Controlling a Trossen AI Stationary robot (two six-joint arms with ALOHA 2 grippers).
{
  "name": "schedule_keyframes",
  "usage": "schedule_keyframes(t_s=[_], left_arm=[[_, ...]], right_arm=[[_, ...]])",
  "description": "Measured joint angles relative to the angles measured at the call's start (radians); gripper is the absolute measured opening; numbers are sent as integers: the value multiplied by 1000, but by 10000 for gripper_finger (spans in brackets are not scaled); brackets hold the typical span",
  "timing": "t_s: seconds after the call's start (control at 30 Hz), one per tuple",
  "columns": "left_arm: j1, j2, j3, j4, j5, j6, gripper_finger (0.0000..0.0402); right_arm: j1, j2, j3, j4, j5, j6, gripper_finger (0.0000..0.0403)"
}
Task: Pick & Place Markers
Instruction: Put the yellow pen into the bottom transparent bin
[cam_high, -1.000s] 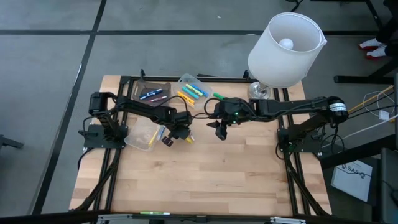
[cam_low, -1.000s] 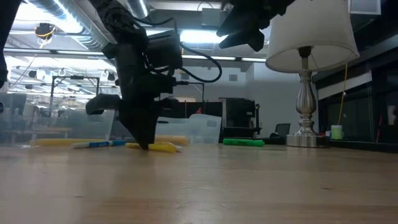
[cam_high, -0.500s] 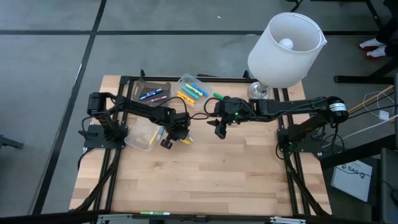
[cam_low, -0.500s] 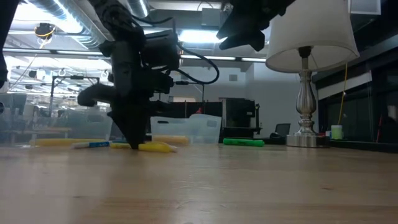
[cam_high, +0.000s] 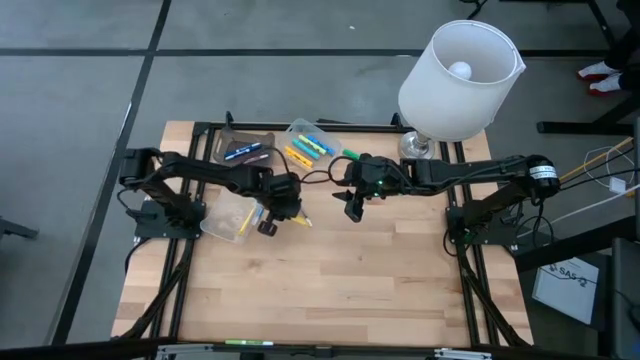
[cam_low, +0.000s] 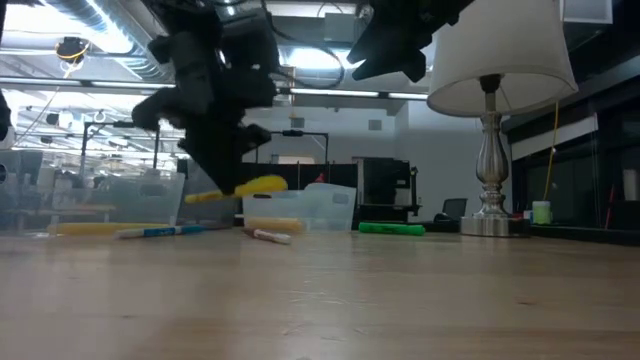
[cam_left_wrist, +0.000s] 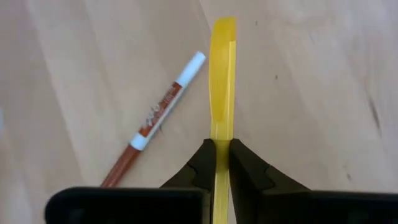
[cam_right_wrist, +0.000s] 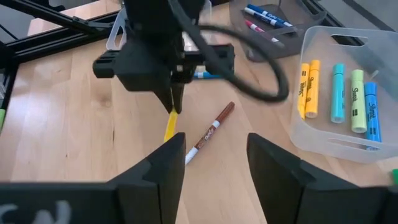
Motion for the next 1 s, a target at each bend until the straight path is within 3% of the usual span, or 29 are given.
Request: schedule_keyframes(t_s=[0.53,1.0], left_arm=[[33,-180,0,-57,-107,-69,19],[84,-414,2,-50,-148,-259,19]], right_arm=[[0,0,1,6,19,2,171],[0,0,1,5,19,-23,171]])
